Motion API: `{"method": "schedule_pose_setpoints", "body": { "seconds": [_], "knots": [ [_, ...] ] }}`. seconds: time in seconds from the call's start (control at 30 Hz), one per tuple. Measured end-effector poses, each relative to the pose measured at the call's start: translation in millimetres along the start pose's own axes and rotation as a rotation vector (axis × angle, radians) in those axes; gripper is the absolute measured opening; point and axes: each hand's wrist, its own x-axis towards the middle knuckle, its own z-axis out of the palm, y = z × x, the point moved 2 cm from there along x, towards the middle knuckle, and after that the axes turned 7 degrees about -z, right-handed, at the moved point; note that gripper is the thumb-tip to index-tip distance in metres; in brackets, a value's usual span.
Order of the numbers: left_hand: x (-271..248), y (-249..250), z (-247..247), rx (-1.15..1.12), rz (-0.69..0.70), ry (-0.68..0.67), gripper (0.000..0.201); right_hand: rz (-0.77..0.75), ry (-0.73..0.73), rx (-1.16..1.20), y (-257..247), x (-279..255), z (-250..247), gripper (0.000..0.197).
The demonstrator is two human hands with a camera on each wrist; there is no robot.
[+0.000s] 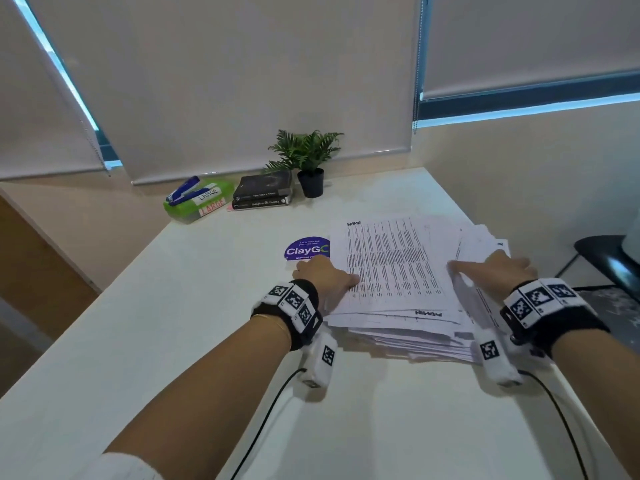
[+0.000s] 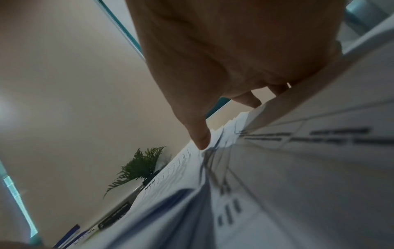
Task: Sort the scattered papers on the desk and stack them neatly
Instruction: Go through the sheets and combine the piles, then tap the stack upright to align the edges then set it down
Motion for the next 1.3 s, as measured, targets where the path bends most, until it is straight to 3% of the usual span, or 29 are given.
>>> {"method": "schedule_pose_setpoints", "body": {
  "seconds": [0.1,0.2,0.4,0.53,0.67,0.93,1.07,1.17,1.3],
  "knots": [
    [5.5,-5.0,-1.9,-0.191,0.018,-0.061,0.051,-0.012,0.001,-0.044,-9.1,-4.9,5.2,0.099],
    [6.3,-13.4,-4.0,-0.267,0.046,-0.03,0.044,-0.061,0.01,-0.016,-22.9,-14.9,11.8,0.098],
    [2.8,-35.6,-19.5,-0.212,0.046,-0.057,0.045,-0.24,-0.082,0.211,-68.9,-32.4,41.2,0.078],
    [-1.4,-58.2,-38.6,-0.2,-0.014,-0.045,0.045,-0.247,-0.178,0.304,-95.2,-46.8,60.9,0.088],
    [-4.7,-82.7,-65.1,-0.157,-0.096,-0.021,0.048,-0.232,-0.237,0.472,-108.5,-52.1,61.8,0.058],
    [-15.2,-105.1,-76.0,-0.311,-0.185,-0.023,0.051,-0.247,-0.314,0.399,-135.2,-81.1,69.5,0.036],
    [-15.7,-121.7,-76.1,-0.368,-0.227,-0.068,0.054,-0.263,-0.381,0.353,-144.7,-101.0,81.7,0.039],
    [-16.8,-133.2,-74.3,-0.4,-0.237,-0.077,0.071,-0.299,-0.339,0.356,-156.1,-116.9,97.6,0.04],
    [-22.4,-134.8,-80.6,-0.414,-0.193,-0.057,0.044,-0.369,-0.21,0.08,-168.8,-127.6,114.0,0.07]
  ]
}}
